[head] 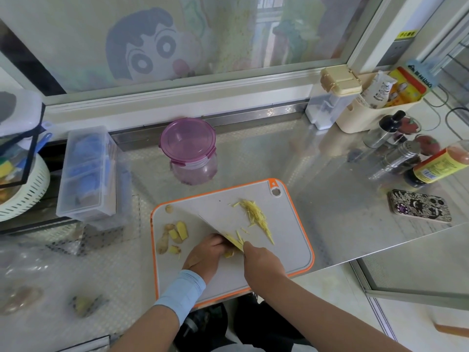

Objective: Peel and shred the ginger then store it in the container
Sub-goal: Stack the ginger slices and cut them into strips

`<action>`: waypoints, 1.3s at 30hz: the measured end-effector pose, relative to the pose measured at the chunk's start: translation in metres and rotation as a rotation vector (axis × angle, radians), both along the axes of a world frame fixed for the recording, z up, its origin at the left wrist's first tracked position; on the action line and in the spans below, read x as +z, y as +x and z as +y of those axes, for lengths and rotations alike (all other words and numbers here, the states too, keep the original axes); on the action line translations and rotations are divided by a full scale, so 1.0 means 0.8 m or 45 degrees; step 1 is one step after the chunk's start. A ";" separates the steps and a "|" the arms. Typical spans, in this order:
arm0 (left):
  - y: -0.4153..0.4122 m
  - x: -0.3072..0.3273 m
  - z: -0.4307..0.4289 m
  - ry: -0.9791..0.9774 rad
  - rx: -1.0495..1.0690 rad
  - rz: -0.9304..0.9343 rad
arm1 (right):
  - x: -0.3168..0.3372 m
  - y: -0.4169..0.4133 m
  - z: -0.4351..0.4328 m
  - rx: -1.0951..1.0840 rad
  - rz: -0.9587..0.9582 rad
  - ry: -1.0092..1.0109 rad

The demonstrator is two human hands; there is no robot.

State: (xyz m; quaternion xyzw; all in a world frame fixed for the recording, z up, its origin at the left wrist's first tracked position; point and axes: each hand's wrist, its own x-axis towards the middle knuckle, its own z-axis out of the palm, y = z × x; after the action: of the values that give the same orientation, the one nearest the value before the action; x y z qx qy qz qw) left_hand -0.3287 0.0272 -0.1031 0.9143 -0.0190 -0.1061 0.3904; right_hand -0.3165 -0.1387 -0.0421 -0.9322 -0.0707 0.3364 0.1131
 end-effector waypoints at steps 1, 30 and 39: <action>-0.001 0.001 -0.003 -0.057 0.039 -0.012 | 0.000 0.003 0.003 -0.001 -0.006 0.011; -0.006 -0.010 0.004 -0.028 0.057 0.030 | 0.004 -0.011 -0.011 -0.027 -0.003 -0.035; -0.006 0.007 -0.006 -0.305 0.189 0.106 | -0.005 -0.005 -0.001 -0.022 0.008 -0.024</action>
State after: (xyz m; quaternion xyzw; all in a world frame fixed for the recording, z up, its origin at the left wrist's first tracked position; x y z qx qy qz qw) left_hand -0.3336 0.0221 -0.0978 0.8550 0.0522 -0.1117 0.5038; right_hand -0.3203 -0.1397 -0.0461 -0.9327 -0.0592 0.3391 0.1076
